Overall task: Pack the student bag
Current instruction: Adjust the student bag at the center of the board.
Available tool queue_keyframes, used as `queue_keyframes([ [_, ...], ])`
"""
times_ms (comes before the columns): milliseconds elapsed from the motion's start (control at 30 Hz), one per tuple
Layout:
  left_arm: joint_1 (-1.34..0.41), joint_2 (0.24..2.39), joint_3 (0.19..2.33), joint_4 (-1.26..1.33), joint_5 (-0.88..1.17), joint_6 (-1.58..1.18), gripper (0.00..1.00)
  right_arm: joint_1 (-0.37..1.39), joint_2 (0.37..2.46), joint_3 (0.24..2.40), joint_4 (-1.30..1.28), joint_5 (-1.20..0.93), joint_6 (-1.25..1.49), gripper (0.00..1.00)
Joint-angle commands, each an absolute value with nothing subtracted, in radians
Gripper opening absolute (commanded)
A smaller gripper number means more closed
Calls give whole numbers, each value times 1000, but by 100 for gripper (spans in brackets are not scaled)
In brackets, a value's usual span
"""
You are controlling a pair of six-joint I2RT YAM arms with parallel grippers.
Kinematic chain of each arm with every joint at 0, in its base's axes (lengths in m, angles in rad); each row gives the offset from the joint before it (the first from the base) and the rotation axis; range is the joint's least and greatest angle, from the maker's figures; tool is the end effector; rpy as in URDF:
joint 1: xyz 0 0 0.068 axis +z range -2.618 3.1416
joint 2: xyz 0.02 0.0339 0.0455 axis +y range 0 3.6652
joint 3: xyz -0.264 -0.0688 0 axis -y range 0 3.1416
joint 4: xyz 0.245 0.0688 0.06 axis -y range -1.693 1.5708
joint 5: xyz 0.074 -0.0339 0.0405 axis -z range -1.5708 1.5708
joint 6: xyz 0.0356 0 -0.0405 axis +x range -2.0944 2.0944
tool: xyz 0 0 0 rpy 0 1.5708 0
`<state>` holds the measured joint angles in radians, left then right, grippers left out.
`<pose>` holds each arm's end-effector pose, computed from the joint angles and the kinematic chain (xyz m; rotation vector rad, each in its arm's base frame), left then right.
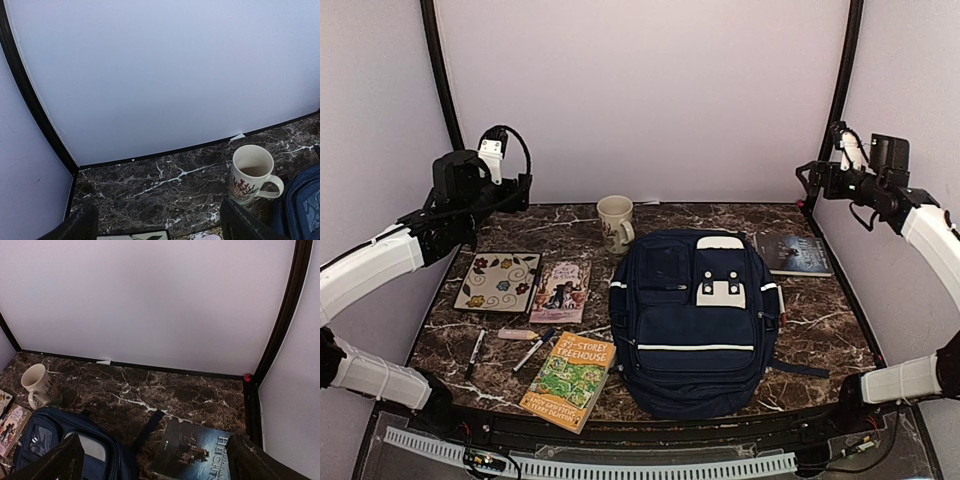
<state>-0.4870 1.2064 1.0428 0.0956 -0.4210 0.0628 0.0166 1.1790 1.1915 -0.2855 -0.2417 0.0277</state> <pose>0.2575 -0.1199 0.3722 0.1270 1.6279 0.0196 0.2678 0.0130 0.3913 -0.1589 1.8363 0.2537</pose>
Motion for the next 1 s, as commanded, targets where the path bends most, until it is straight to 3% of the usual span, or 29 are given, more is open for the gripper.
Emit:
queue_keyframes([
  [0,-422,1218,979,148,-265,46,84,3,1173,1108,-262,-257,4,100],
  [167,-431,1237,942,126,-128,71,75,-7,1163,1021,-314,-333,-88,99],
  [300,-498,1260,946,96,-17,69,70,-8,1157,977,-380,-424,-191,90],
  [567,-794,1335,996,17,94,95,66,111,1163,924,-506,-526,-389,75],
  [767,-1051,1472,1056,-70,118,179,62,301,1188,889,-595,-520,-532,59],
  [967,-1202,1642,1136,-185,135,308,57,429,1174,819,-656,-502,-627,56],
])
